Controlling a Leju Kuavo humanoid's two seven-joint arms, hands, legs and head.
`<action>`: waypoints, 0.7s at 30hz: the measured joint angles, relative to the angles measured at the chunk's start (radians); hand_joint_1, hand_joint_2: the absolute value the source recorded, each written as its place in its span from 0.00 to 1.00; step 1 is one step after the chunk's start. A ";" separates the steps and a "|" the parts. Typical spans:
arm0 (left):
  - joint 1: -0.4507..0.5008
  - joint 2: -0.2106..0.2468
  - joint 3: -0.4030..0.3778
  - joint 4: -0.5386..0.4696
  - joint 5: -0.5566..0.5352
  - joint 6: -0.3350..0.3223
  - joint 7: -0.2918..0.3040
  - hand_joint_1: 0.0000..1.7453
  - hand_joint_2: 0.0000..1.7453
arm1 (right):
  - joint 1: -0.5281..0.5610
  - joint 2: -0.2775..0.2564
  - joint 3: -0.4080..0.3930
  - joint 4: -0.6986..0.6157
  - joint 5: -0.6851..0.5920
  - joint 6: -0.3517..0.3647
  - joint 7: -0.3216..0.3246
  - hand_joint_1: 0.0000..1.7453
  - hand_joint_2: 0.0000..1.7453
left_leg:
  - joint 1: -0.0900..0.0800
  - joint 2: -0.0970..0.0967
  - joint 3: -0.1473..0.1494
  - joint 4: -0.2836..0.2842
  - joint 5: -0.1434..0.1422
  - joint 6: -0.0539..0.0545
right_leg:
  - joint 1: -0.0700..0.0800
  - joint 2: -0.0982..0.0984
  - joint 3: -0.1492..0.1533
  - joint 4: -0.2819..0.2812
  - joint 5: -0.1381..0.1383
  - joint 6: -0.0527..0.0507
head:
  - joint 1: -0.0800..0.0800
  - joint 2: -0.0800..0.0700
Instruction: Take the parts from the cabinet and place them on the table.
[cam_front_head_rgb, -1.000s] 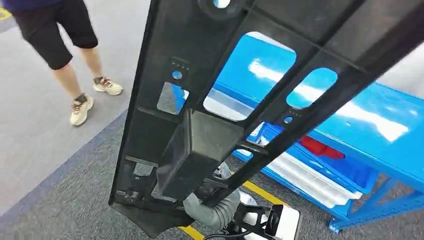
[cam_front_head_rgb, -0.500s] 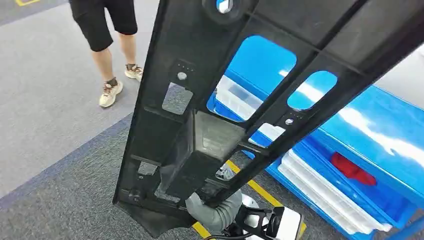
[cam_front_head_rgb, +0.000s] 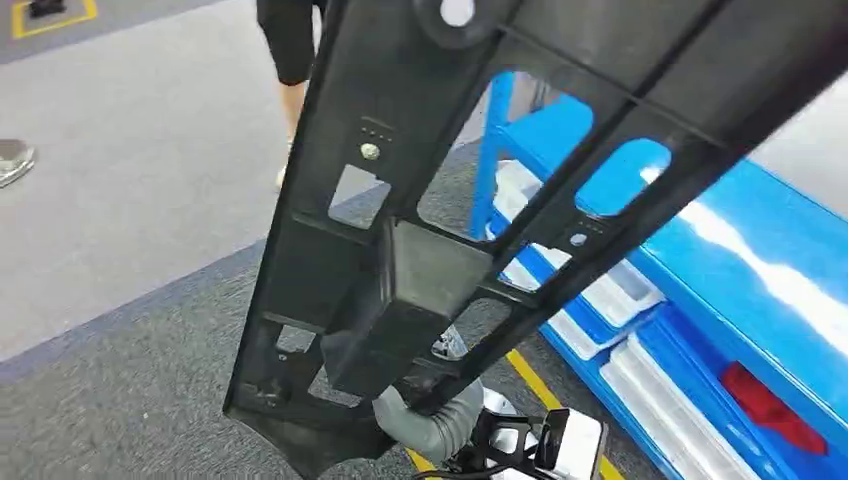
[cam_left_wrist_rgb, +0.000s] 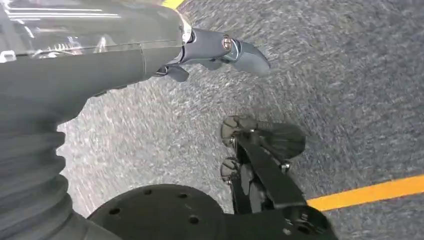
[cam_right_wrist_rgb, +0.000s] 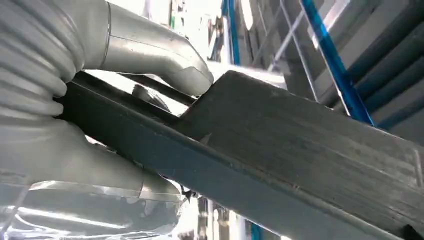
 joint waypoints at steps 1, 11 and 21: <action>0.003 0.000 0.000 0.000 0.000 0.000 0.002 0.00 1.00 | 0.000 0.000 0.000 0.000 0.000 0.000 0.000 1.00 1.00 | 0.001 0.004 0.033 -0.056 0.032 -0.001 | 0.000 -0.013 0.001 0.000 -0.001 0.001 | 0.000 0.000; 0.002 -0.002 -0.011 0.000 -0.033 -0.004 0.005 0.00 1.00 | 0.005 -0.001 -0.006 0.008 0.005 -0.021 0.000 1.00 1.00 | -0.008 0.018 0.169 -0.312 0.114 0.055 | -0.002 0.027 -0.022 0.095 -0.083 0.045 | 0.000 0.000; -0.004 -0.007 -0.016 0.000 -0.025 -0.005 -0.001 0.00 1.00 | 0.085 -0.034 -0.006 -0.037 0.028 -0.042 -0.001 1.00 1.00 | -0.007 -0.122 0.147 -0.287 0.113 0.035 | -0.019 0.139 -0.022 0.036 -0.013 0.042 | 0.000 0.000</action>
